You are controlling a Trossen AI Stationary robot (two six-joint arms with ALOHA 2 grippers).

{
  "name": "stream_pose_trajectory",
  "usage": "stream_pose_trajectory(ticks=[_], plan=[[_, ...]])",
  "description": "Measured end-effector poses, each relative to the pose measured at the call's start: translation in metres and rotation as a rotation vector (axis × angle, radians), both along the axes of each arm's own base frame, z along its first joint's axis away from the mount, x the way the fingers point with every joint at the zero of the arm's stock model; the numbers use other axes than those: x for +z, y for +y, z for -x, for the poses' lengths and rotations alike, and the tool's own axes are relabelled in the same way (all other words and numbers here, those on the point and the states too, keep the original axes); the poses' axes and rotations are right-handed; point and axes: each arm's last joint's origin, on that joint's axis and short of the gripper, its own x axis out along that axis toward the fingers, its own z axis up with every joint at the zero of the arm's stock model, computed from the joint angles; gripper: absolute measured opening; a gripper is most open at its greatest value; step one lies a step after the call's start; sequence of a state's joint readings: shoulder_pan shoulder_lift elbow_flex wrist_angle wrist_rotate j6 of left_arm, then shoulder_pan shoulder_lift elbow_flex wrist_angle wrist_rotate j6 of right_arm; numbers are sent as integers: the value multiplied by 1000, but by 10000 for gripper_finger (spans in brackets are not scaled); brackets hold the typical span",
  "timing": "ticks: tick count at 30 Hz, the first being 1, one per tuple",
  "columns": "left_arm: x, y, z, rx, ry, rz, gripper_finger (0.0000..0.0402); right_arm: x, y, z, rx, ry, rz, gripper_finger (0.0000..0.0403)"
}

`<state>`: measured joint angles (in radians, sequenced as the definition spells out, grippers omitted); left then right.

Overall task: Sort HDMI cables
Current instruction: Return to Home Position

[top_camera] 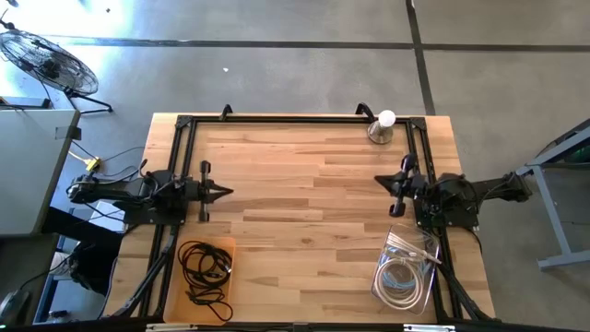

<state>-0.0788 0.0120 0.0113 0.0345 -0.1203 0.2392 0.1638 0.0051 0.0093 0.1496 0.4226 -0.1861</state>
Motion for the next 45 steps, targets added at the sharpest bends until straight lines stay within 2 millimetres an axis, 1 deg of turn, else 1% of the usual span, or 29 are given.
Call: stream_pose_trajectory(ticks=[2, 6, 14, 17, 24, 26, 29, 31, 33, 36, 42, 45], plan=[[3, 2, 0, 55, -39, 88, 0, -2, 0, 0, 7, 19, -7, 0], [9, 1, 1, 33, -98, 45, 0, -4, 0, -1, 14, 34, -19, 0], [8, -1, 1, -29, -90, 29, 0, -4, 0, -1, 14, 33, -19, 0], [7, 0, 1, -19, -75, 27, 0, -4, 0, -1, 14, 33, -19, 0], [10, 0, 1, -14, -108, 15, 0, -4, 0, -1, 14, 33, -19, 0], [16, -1, 2, -42, -165, 10, 0, -4, 0, -1, 14, 33, -19, 0], [23, -4, 4, -132, -242, -51, 0, -4, 0, -1, 14, 33, -19, 0], [24, -5, 5, -177, -256, -77, 0, -4, 0, -1, 14, 33, -19, 0], [22, -5, 4, -186, -238, -78, 0, -4, 0, -1, 14, 34, -19, 0], [16, -4, 2, -154, -165, -49, 0, -4, 0, -1, 14, 34, -19, 0], [6, 1, 1, 27, -62, 30, 0, -4, 0, -1, 14, 34, -19, 0], [1, 3, 1, 89, -18, 34, 0, -4, 0, -1, 14, 33, -19, 0]])
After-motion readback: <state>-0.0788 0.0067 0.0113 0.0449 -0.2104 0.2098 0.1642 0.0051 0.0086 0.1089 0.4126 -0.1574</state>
